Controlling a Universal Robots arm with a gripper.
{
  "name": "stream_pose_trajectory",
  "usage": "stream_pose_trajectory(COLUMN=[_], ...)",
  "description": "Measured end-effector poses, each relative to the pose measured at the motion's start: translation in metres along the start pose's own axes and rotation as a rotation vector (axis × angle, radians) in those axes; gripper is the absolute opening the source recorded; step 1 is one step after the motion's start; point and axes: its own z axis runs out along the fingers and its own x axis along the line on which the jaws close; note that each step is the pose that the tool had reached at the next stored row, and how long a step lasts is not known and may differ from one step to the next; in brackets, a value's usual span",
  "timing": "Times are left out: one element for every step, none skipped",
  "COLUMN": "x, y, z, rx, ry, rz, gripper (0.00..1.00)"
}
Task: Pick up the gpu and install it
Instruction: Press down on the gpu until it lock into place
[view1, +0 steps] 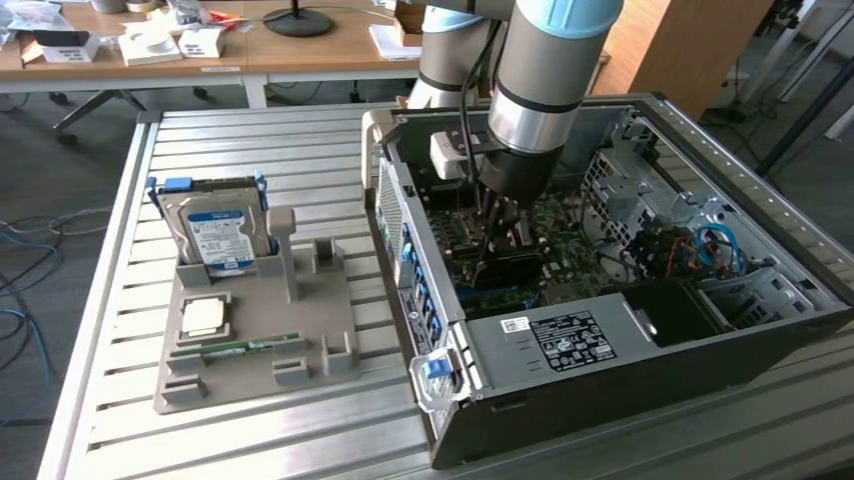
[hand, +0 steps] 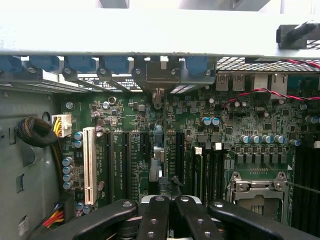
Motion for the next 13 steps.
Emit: stream_pose_trajectory(x=[0.0000, 0.0000, 0.0000, 0.0000, 0.0001, 0.0000, 0.0000, 0.0000, 0.0000, 0.0000, 0.0000, 0.0000, 0.0000], y=[0.0000, 0.0000, 0.0000, 0.0000, 0.0000, 0.0000, 0.0000, 0.0000, 0.0000, 0.0000, 0.0000, 0.0000, 0.0000], z=[0.0000, 0.0000, 0.0001, 0.0001, 0.0001, 0.0001, 0.0002, 0.0002, 0.0002, 0.0002, 0.0002, 0.0002, -0.0001], rx=[0.0000, 0.0000, 0.0000, 0.0000, 0.0000, 0.0000, 0.0000, 0.0001, 0.0000, 0.0001, 0.0001, 0.0001, 0.0001], ry=[0.0000, 0.0000, 0.0000, 0.0001, 0.0002, 0.0002, 0.0001, 0.0000, 0.0000, -0.0001, 0.0000, -0.0002, -0.0004], rz=[0.000, 0.000, 0.000, 0.000, 0.000, 0.000, 0.000, 0.000, 0.000, 0.000, 0.000, 0.000, 0.000], gripper=[0.11, 0.11, 0.11, 0.11, 0.11, 0.11, 0.11, 0.11, 0.11, 0.11, 0.11, 0.11, 0.11])
